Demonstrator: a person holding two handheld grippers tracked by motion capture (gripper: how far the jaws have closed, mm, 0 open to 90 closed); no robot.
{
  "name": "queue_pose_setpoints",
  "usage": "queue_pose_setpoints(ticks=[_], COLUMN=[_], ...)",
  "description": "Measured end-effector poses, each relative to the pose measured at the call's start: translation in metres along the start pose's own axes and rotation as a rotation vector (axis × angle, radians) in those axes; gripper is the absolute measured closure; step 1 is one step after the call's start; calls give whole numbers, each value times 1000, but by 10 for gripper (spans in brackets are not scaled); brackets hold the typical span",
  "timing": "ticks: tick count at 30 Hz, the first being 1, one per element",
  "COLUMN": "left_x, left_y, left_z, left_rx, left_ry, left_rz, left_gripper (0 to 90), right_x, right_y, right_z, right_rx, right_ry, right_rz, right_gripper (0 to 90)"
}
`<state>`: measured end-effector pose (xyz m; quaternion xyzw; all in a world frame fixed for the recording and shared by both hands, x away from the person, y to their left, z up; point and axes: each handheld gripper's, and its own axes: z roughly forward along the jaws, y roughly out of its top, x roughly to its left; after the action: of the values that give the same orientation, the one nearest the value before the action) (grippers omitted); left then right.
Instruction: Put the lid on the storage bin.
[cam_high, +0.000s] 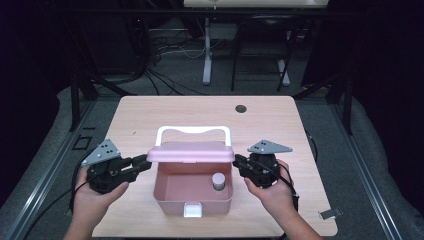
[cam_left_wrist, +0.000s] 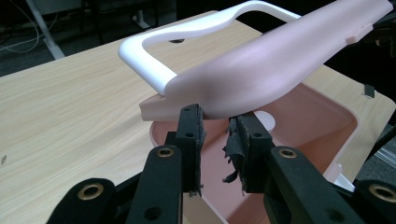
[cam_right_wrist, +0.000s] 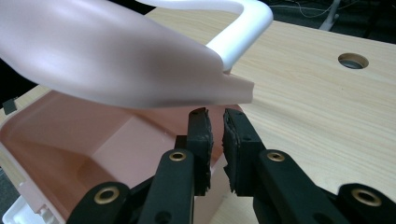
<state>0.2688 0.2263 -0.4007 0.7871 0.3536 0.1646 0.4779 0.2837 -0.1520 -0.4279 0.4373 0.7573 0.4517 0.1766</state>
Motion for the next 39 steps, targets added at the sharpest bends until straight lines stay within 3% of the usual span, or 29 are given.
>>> queue_pose_setpoints(ticks=[9,25,39], left_x=[4,-4,-6], left_y=[2,-13,-22], left_z=[-4,-4,-3], left_rx=[-1,8,14], left_ry=[-24,-18,-31], left_rz=[-3,19,7], left_gripper=[735,701,699], right_x=[-7,-15,-19], right_y=[-3,0,5], right_z=[-6,-6,-1], right_rx=[-2,-21,-20], right_ry=[-22,-29,-24], right_rz=[1,22,38], right_gripper=[796,779,766])
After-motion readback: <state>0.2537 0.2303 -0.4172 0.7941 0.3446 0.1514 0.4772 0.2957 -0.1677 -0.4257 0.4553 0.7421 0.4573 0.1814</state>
